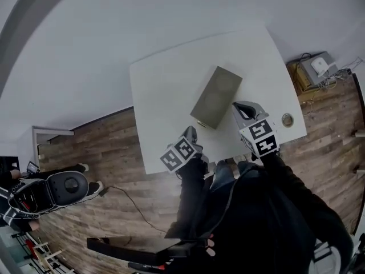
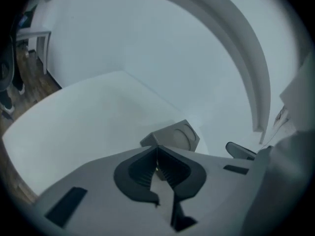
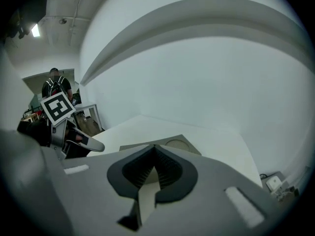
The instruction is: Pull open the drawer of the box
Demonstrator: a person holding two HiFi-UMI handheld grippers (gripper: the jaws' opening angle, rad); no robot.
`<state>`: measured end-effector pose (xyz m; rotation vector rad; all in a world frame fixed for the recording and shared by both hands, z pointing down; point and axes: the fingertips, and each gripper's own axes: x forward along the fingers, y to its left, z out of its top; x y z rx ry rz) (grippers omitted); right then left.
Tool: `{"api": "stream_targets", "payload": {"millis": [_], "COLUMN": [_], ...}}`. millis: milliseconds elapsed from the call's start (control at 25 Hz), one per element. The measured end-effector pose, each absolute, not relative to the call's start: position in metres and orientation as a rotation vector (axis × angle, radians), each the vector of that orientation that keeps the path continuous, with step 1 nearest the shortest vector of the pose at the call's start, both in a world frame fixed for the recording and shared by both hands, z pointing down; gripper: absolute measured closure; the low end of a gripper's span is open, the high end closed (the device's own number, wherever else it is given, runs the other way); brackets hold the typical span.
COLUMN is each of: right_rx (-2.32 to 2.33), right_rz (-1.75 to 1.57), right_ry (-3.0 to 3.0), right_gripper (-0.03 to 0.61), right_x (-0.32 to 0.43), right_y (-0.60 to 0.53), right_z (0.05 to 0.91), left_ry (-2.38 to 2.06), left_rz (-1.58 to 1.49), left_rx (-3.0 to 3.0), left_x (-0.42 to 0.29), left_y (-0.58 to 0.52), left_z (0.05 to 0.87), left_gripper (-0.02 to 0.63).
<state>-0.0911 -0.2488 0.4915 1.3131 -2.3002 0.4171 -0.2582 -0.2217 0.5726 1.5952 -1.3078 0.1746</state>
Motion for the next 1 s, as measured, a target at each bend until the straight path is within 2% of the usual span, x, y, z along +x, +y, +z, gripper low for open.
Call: {"api": "stream_targets", "payload": {"millis": [80,160,360,840,1000], "right_rx": [1.269,1.204,1.036,0.969,0.944], "right_rz": [0.417,0.394,0.327,0.36,0.373], "right_ry": [-2.298,-2.282,-2.227,-2.166,-2.164], "right_gripper": [0.587,0.586,0.586,0.586,0.586], "right_x": [-0.105,-0.122,-0.156,-0.156,-0.157], "right_y": [-0.249,-0.248,-0.248,-0.256,-0.255], "right_z": [0.505,0.52,0.557,0.585,0.589], "left_ry": [-1.225,-1.188,-1.111,-1.036,-1.02], "left_rz": [0.159,0.172,0.155,-0.01,-0.078], "left_rx": [1.564,1.531,1.437,1.331,1.3], "left_x": [-0.251,-0.248,-0.237,-0.222,-0.221], "left_y": [-0.22,-0.216,-0.21,-0.223,-0.223], "left_z": [0.589,0.604,0.632,0.642,0.64], "left_gripper": [0.592,0.538,0.538,0.538,0.568]}}
